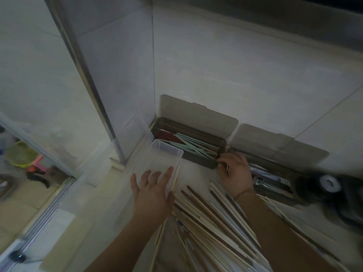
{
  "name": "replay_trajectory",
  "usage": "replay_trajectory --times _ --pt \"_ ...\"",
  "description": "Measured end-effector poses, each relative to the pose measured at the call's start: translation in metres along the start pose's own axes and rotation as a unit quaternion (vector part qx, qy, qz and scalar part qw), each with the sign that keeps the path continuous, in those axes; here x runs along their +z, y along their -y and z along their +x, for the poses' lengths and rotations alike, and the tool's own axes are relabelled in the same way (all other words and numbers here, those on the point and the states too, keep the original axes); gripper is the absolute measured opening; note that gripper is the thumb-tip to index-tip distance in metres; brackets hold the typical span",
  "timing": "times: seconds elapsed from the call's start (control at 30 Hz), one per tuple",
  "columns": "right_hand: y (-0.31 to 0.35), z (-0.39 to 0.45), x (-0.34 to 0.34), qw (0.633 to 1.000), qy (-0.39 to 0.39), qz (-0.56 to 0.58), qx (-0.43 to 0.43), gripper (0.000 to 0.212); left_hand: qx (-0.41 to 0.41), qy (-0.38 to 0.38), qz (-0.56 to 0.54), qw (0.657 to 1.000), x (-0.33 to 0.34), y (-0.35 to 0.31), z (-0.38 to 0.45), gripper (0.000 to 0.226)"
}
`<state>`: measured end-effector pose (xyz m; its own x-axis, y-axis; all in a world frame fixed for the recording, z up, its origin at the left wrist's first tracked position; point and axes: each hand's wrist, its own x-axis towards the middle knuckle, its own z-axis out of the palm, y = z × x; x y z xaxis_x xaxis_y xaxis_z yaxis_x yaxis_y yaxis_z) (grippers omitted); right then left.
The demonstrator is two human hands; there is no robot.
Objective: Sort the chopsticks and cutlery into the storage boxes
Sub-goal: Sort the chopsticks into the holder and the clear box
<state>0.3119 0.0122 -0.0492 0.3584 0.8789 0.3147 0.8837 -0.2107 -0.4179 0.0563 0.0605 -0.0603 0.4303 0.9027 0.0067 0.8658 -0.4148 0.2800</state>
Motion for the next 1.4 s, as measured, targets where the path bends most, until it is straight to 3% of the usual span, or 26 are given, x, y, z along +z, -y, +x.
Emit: replay_trajectory --times 0.07,0.13,0.33,0.63,0.83,0.93,1.03,1.13,1.2,1.27,1.33,1.4 --pt "-0.01 -0.03 -0.013 0.999 -0.045 0.006 0.013 0.011 0.0 0.001 0.001 1.0 0.0 0.0 0.0 0.071" --pt "-0.022 -0.065 -0.021 0.998 -0.035 0.016 0.049 0.01 0.003 0.002 -0.006 1.0 0.0 0.0 0.0 0.07" --pt "-0.049 -0.136 -0.026 0.974 0.122 -0.037 0.188 0.016 0.016 -0.012 -0.017 1.0 0.002 -0.001 0.0 0.07" --pt "-0.023 -0.15 -0.011 0.95 0.074 -0.073 0.293 0.024 0.006 -0.002 -0.005 1.0 0.001 0.0 0.0 0.071" --pt "-0.012 -0.143 -0.029 0.946 0.062 -0.136 0.288 0.01 0.005 -0.001 -0.016 1.0 0.0 0.0 0.0 0.069" --pt "-0.007 -0.135 -0.047 0.925 0.158 -0.181 0.296 0.015 0.009 -0.005 -0.018 1.0 0.001 0.001 0.0 0.07" --pt "-0.002 -0.125 -0.066 0.927 0.181 -0.087 0.316 0.011 0.017 -0.017 -0.025 0.999 0.004 0.001 0.0 0.07" --pt "0.007 -0.114 -0.082 0.95 0.111 -0.098 0.273 0.011 0.015 -0.023 -0.024 0.999 0.004 0.001 0.0 0.071" --pt "0.009 -0.106 -0.086 0.972 0.052 -0.071 0.216 0.026 0.014 -0.02 -0.024 0.999 0.004 0.001 0.0 0.071" --pt "0.018 -0.095 -0.084 0.98 0.005 0.046 0.193 0.042 0.013 -0.017 -0.022 1.0 0.003 0.0 -0.001 0.071" --pt "0.026 -0.082 -0.072 0.962 -0.005 0.181 0.203 0.021 0.013 -0.016 -0.019 1.0 0.003 0.0 -0.001 0.071" --pt "0.033 -0.074 -0.057 0.96 0.013 0.22 0.172 0.038 0.013 -0.017 -0.017 1.0 0.002 0.0 0.0 0.071"
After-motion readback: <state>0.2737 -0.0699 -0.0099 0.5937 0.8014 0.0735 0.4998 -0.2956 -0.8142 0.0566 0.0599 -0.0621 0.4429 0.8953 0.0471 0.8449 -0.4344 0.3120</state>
